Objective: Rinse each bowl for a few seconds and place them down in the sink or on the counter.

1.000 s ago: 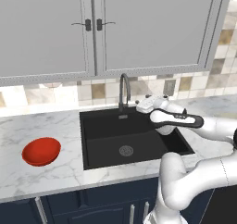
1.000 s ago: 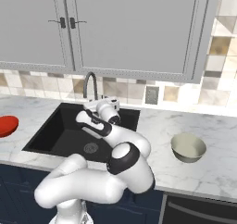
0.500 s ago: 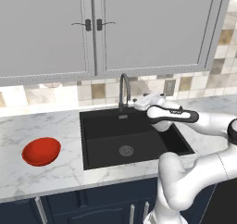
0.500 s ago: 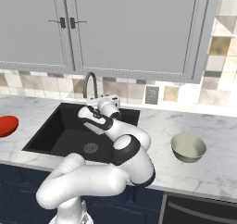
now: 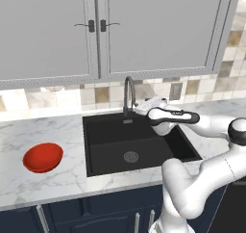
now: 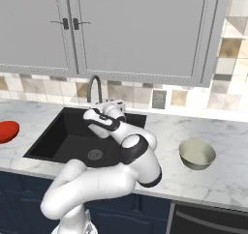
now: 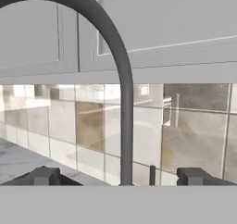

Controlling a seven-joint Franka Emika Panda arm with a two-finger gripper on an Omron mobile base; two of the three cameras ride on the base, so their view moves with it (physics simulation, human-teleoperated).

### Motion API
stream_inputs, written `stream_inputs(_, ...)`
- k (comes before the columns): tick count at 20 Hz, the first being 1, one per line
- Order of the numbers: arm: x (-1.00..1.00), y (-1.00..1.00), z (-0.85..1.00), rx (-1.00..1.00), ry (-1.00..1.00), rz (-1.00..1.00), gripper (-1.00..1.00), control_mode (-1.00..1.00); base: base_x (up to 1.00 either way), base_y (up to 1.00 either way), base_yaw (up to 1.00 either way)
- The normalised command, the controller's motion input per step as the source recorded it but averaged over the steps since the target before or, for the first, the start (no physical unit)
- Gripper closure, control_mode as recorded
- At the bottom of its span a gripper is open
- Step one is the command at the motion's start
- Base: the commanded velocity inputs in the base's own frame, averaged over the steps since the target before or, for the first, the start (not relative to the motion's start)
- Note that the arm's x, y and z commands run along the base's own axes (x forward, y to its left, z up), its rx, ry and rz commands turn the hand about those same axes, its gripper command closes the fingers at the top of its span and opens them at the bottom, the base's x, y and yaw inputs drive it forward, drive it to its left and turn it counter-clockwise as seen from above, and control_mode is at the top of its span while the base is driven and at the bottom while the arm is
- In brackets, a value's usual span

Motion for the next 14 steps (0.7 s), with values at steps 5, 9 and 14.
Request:
stream_inputs(5, 0.25, 0.05, -0.32, 0.0, 0.0, 0.0, -1.0, -1.0, 0.0, 0.0, 0.0)
stream_inputs(9, 0.38, 0.01, -0.25, 0.0, 0.0, 0.0, -1.0, -1.0, 0.0, 0.0, 0.0)
stream_inputs(14, 0.47, 0.0, -0.18, 0.02, 0.0, 0.0, -1.0, -1.0, 0.0, 0.0, 0.0)
